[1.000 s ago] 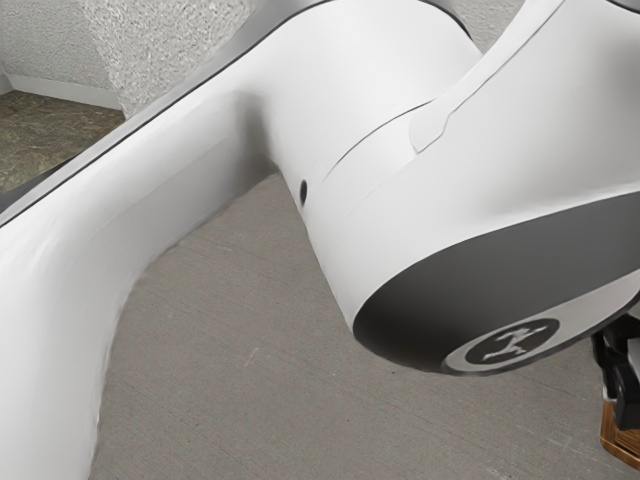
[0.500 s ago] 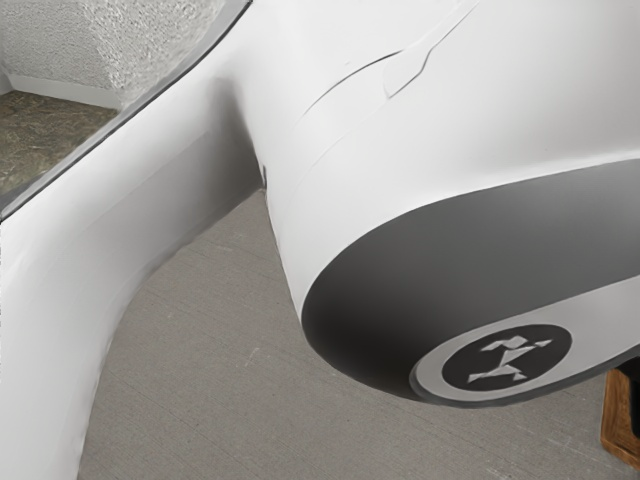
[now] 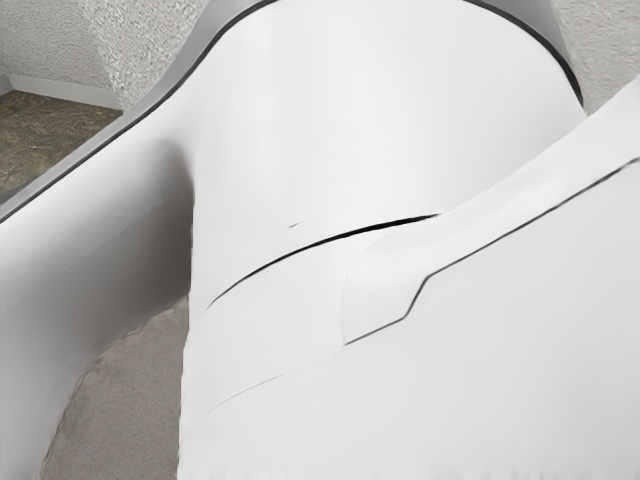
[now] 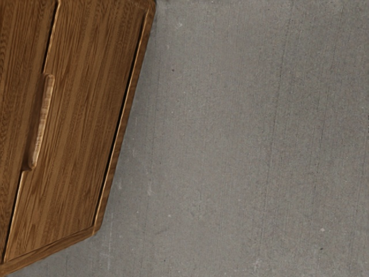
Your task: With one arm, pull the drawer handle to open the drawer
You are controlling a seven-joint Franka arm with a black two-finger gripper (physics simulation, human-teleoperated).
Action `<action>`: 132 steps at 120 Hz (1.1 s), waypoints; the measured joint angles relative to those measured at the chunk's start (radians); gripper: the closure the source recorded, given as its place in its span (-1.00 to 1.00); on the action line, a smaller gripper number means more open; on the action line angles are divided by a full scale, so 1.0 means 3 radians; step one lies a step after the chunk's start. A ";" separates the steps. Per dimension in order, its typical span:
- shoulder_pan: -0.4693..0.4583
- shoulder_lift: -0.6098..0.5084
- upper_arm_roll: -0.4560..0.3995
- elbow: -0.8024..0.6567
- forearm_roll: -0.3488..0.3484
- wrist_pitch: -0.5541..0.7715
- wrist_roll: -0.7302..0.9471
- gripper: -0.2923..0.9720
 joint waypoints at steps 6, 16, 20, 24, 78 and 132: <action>0.0319 0.0008 -0.0358 0.0097 0.0092 0.0051 0.0066 -0.50; 0.0638 0.0077 -0.0588 0.0188 0.0185 0.0242 0.0177 -0.50; 0.0695 0.0108 -0.0620 0.0199 0.0206 0.0338 0.0220 -0.50; 0.0750 0.0153 -0.0657 0.0204 0.0220 0.0444 0.0264 -0.50; 0.1037 0.0529 -0.1024 0.0339 0.0273 0.1523 0.0710 -0.50; 0.1037 0.0680 -0.1010 0.0556 0.0471 0.1503 0.0914 -0.50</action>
